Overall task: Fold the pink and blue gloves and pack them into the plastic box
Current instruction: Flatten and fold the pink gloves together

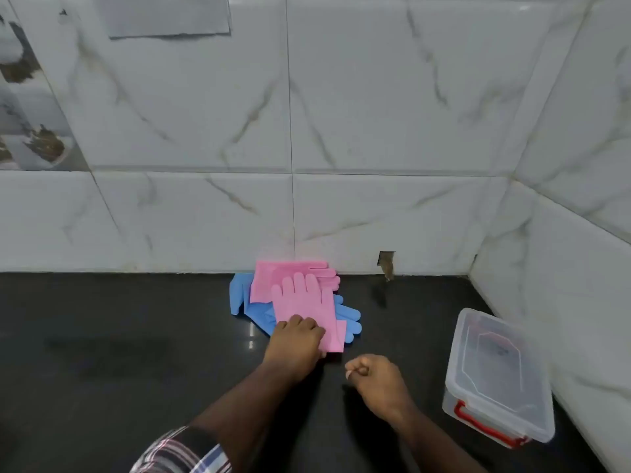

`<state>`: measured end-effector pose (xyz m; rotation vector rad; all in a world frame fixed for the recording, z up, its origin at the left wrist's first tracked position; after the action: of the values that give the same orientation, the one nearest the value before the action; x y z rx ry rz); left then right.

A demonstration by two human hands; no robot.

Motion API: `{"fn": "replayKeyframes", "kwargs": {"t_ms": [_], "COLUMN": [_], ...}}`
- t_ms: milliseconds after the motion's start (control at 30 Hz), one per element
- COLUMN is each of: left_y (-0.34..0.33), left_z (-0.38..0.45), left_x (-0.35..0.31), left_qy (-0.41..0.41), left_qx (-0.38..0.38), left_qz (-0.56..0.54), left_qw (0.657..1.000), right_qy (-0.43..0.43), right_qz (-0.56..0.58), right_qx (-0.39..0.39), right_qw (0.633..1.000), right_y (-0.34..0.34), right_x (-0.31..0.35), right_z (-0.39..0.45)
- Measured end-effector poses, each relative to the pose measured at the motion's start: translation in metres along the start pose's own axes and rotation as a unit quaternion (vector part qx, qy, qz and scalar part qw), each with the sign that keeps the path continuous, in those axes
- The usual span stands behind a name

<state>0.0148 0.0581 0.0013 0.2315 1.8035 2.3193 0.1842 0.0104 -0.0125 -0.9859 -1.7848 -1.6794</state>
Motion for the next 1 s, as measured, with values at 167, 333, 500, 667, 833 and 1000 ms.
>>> {"fn": "replayKeyframes", "kwargs": {"t_ms": [167, 333, 500, 667, 833, 1000], "left_y": [-0.007, 0.035, 0.088, 0.099, 0.101, 0.114], "left_z": [0.015, 0.028, 0.033, 0.016, -0.004, -0.015], "left_x": [0.0, 0.029, 0.058, 0.053, 0.032, 0.02], "left_qy": [0.008, 0.144, 0.279, 0.377, 0.407, 0.407], "left_qx": [0.012, -0.103, -0.182, -0.118, -0.096, -0.074], "left_qz": [-0.01, -0.207, -0.423, -0.664, -0.687, -0.725], "left_qw": [1.0, 0.962, 0.843, 0.636, 0.595, 0.551], "right_qy": [-0.034, -0.043, -0.052, -0.134, -0.163, -0.153], "right_qz": [0.058, 0.151, 0.251, 0.413, 0.554, 0.515], "right_qx": [-0.004, -0.044, -0.049, 0.073, 0.185, 0.114], "right_qw": [0.998, 0.987, 0.965, 0.898, 0.795, 0.836], "right_y": [0.001, 0.019, 0.023, 0.003, 0.0, 0.019], "right_x": [-0.014, -0.001, 0.033, 0.05, 0.069, 0.073], "right_z": [0.009, 0.02, 0.021, -0.001, -0.024, -0.018]}}
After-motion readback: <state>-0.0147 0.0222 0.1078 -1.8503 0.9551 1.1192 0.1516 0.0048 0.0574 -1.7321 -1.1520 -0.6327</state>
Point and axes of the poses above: each hand's wrist, its own z-axis towards the middle knuckle, its own y-axis out of the back of the hand, x = y × z, the point moved 6 cm from there along z, towards the middle knuckle, and after that the axes turned 13 degrees about -x, right-handed, at the moved point
